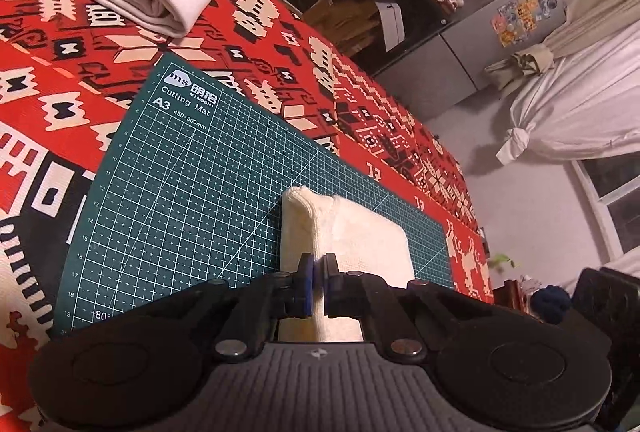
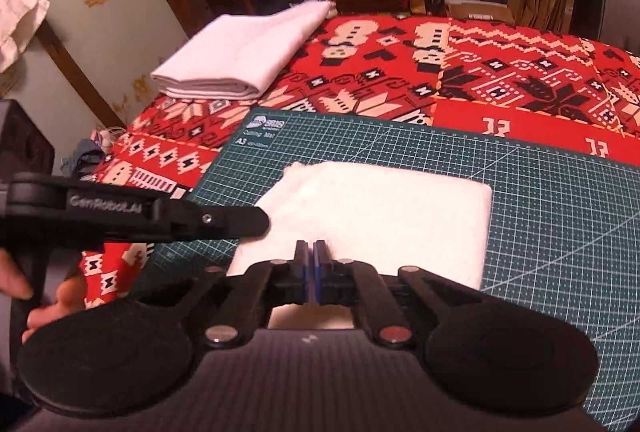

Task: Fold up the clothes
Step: 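Close both grippers on the folded cream vest's edge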

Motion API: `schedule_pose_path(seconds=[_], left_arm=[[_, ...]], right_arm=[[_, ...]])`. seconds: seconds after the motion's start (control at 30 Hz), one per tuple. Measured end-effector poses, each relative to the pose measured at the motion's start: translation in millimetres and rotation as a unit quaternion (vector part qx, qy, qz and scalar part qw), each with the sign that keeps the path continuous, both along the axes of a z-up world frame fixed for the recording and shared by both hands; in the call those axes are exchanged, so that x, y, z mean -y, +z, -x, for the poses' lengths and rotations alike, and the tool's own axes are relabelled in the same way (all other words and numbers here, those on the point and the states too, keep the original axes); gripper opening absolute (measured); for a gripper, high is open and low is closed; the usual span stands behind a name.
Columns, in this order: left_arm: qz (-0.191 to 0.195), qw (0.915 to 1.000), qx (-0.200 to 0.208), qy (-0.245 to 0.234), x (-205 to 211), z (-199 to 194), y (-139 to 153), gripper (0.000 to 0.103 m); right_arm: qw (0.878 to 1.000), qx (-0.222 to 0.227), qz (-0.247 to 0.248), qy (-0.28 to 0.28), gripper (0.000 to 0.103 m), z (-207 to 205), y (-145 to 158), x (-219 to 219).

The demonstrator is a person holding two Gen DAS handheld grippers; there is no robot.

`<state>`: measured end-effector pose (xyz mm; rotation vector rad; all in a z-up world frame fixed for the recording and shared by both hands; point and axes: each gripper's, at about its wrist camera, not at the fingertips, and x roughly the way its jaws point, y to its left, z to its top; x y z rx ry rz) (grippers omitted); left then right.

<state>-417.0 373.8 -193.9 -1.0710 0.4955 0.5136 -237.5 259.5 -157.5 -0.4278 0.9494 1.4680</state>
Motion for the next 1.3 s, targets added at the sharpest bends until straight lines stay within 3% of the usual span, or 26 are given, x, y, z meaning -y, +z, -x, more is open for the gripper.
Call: schedule_pose_path(seconds=[0.4, 0.73, 0.97, 1.2, 1.3], left_arm=[[0.005, 0.9999, -0.009, 0.005, -0.6, 2.5, -2.7, 0.006], [-0.016, 0.9995, -0.025, 0.008, 9.6, 9.3, 7.4, 0.008], [-0.006, 0.9997, -0.002, 0.023, -1.4, 2.4, -3.8, 0.023], [0.018, 0.9992, 0.026, 0.026, -29.1, -21.7, -16.2, 0.022], [0.016, 0.9990, 0.032, 0.027, -34.2, -24.3, -16.6, 0.018]], right_arm=[[1.000, 0.009, 0.014, -0.007, 0.000, -1.9, -2.4, -19.6], [1.000, 0.013, 0.009, -0.011, 0.003, 1.0, 5.2, -22.1], [1.000, -0.004, -0.003, -0.012, 0.003, -9.1, 10.7, -29.5], [1.000, 0.021, 0.012, -0.001, 0.002, -7.3, 1.4, -47.5], [1.000, 0.002, 0.019, -0.010, 0.002, -14.7, -2.4, -54.3]])
